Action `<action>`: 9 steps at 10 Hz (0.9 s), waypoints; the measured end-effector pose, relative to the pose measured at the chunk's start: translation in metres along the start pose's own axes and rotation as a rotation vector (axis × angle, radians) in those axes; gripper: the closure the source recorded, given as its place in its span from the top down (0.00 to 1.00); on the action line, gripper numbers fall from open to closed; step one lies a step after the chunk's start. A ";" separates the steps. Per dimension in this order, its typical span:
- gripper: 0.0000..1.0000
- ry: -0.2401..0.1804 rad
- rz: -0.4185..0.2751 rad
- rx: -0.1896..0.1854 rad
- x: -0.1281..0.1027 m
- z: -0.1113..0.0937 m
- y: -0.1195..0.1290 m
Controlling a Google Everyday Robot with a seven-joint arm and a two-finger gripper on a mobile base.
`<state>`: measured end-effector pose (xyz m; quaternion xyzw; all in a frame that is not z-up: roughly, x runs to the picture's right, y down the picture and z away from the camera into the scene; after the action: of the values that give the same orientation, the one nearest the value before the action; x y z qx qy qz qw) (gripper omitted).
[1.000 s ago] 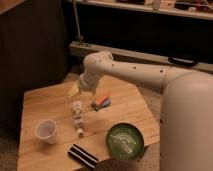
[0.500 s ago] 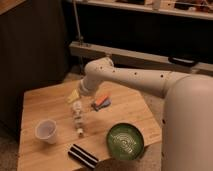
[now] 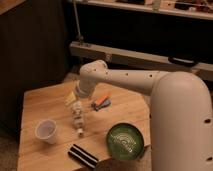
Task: Place the bottle in the ceramic bowl
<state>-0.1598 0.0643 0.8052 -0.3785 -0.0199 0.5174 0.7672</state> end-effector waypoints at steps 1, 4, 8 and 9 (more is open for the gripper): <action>0.80 0.010 0.004 -0.005 -0.001 0.005 0.001; 0.80 0.033 0.000 -0.042 -0.007 0.013 0.003; 0.80 0.075 0.008 -0.021 -0.011 0.027 0.007; 0.80 0.080 0.015 -0.018 -0.011 0.030 0.005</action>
<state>-0.1811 0.0728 0.8276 -0.4060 0.0088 0.5076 0.7599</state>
